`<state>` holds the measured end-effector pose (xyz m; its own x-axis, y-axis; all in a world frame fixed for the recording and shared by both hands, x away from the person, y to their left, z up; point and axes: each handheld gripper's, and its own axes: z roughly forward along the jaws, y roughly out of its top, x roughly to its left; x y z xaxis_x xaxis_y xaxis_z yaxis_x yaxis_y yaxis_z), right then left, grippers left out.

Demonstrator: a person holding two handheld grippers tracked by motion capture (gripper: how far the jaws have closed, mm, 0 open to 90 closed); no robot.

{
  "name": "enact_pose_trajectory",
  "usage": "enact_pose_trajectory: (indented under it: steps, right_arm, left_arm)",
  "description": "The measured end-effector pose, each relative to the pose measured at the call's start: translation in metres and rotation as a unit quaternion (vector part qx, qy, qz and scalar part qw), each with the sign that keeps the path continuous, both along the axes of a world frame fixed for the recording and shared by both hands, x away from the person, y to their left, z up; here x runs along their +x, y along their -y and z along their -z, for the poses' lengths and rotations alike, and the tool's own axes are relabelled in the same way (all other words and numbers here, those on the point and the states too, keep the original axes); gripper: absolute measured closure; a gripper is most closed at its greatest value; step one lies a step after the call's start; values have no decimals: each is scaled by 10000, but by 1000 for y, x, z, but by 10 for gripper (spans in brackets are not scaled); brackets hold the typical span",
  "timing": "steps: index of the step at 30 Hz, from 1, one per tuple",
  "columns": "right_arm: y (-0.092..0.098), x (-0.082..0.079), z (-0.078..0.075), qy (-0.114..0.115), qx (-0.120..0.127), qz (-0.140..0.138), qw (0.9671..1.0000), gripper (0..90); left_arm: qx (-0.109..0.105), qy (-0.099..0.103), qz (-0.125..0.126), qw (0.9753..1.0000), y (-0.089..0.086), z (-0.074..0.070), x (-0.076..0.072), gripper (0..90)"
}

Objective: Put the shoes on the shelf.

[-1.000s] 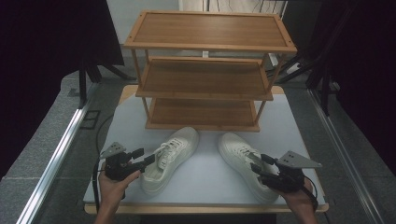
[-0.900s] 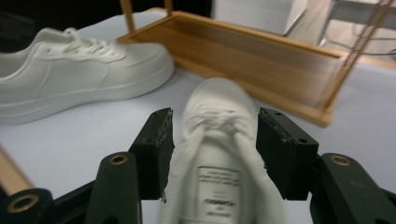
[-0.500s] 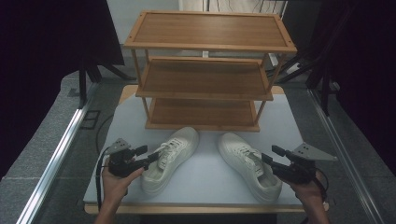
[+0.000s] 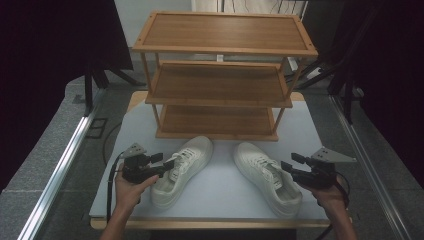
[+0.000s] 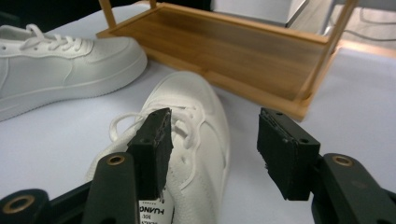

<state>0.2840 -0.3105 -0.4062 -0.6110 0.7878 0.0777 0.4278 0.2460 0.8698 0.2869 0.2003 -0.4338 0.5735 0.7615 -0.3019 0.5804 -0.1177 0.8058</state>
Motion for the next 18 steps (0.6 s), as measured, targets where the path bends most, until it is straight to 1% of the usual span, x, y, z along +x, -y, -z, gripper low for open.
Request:
enact_pose_trajectory:
  steps: [3, 4, 6, 7, 11, 12, 14, 16, 18]
  right_arm:
    - [-3, 2, 6, -95, 51, -105, 9999, 450]
    - [-4, 2, 8, -132, 83, -152, 9998, 452]
    - [-6, 2, 10, -150, 64, -197, 9997, 449]
    - [-8, 2, 14, -203, -33, -228, 9995, 448]
    - [-10, 3, 19, -273, -112, -255, 9992, 450]
    - [-13, 6, 24, -363, -251, -224, 9988, 450]
    - [-15, 9, 28, -418, -323, -210, 9984, 449]
    - [-16, 12, 31, -454, -288, -241, 9983, 452]
    - [-17, 14, 33, -448, -283, -263, 9982, 459]
  left_arm:
    - [52, 15, 37, 10000, 1, 1, 1, 393]
    - [122, 5, 26, 9999, 1, 2, 1, 391]
    - [118, 5, 25, 9999, 1, 2, 1, 390]
    - [108, 2, 30, 9999, 1, 3, 1, 390]
    - [163, -45, 46, 9998, 3, 7, 4, 390]
    - [196, -90, 58, 9998, 6, 10, 6, 390]
    - [290, -124, 61, 9995, 10, 13, 10, 392]
    - [418, -176, 54, 9990, 14, 16, 13, 397]
    - [476, -222, 49, 9986, 15, 18, 16, 411]
